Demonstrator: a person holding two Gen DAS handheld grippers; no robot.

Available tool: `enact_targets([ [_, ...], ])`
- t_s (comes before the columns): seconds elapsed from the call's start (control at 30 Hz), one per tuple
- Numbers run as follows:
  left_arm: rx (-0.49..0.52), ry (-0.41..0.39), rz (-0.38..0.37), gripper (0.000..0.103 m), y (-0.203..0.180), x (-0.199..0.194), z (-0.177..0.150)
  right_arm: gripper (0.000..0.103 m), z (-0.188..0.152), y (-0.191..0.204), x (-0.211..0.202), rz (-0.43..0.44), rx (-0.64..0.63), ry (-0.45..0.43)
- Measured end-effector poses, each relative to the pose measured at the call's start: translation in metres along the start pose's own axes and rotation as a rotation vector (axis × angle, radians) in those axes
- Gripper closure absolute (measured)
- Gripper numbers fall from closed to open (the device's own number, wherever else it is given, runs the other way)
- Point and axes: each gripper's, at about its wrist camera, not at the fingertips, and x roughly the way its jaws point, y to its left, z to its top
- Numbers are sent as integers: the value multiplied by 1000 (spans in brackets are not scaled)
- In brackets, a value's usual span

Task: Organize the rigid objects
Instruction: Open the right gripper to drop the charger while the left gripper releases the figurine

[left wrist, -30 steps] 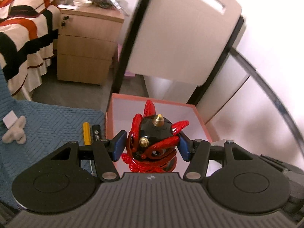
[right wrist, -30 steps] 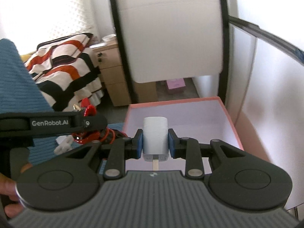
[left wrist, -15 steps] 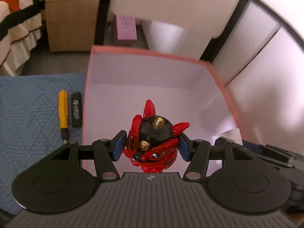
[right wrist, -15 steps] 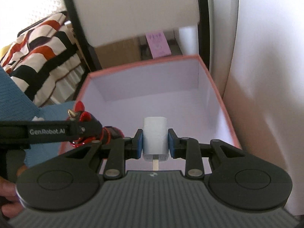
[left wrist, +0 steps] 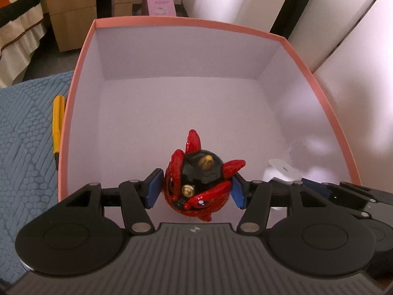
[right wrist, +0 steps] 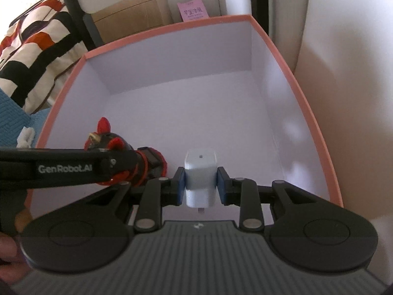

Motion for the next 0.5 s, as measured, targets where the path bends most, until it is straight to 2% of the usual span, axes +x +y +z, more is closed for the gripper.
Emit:
enact_targets([
  [0.13,1,9,9,37,2,0,-4,72,-1,3,-4,-2,-3,-21],
  [0.23,-11,-18,6,29,4,-8,-6,72,0,-1,-9,-7,3,-32],
  [0.33,-8,-50,-15,28,5,-20,-7,72,-1,-7,-18,-6,23,-42],
  [0.5,24,-119,-1,28,2,-49,-5,71,2,-6,-40,-9,29,-80],
])
